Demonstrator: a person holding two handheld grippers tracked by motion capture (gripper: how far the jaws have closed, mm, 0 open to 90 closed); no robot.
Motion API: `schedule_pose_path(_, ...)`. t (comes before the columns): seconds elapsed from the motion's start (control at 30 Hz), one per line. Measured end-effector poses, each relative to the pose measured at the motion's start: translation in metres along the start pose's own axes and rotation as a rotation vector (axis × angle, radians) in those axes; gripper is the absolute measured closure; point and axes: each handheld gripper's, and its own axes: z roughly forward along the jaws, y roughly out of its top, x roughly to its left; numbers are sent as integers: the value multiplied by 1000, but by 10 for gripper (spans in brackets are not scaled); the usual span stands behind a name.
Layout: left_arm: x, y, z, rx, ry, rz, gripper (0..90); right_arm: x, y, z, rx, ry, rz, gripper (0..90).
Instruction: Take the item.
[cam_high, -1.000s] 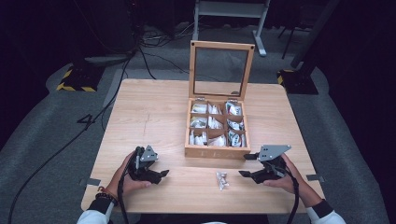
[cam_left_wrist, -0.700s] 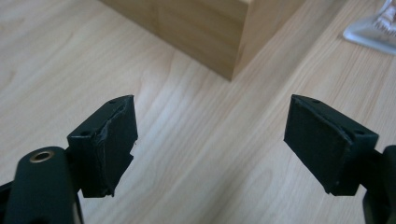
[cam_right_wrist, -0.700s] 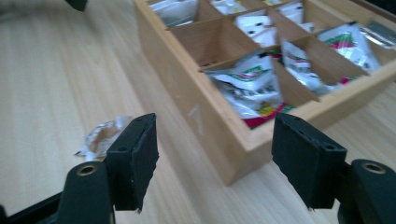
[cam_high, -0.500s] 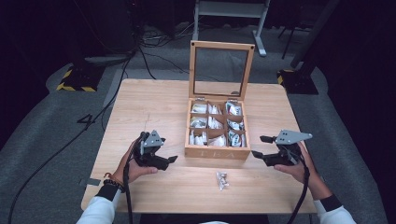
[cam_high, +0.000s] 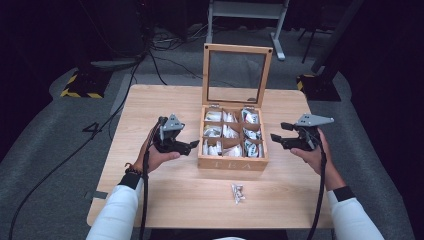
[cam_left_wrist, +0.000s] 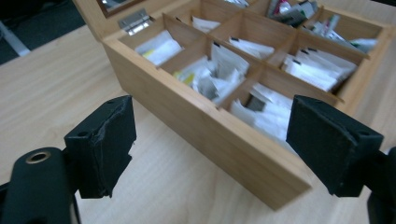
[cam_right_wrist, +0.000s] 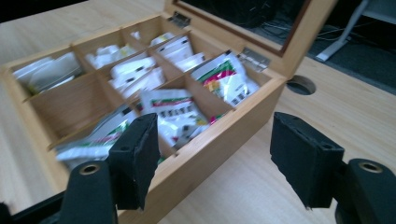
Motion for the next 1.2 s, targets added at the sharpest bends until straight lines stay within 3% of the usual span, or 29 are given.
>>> schedule_pose_path(0.13,10,17,11,-4,21,-19,167,-11,12,6,-6,-25,21,336)
schedule_pose_path(0.2,16,25,17,-2,42,-17,167,-15,17,8,-17,-15,46,335)
schedule_pose_path(0.43,33,49,36,-7,64,-67,170,-28,39,23,-6,-51,47,331)
schedule_pose_path(0.83,58,73,81,47,105,-107,180,-44,65,58,27,-67,87,324)
schedule_pose_path(1.03,67,82,98,83,140,-133,192,-54,72,77,39,-76,137,321)
schedule_pose_path(1.2,70,91,107,86,151,-146,200,-65,74,88,46,-93,180,321)
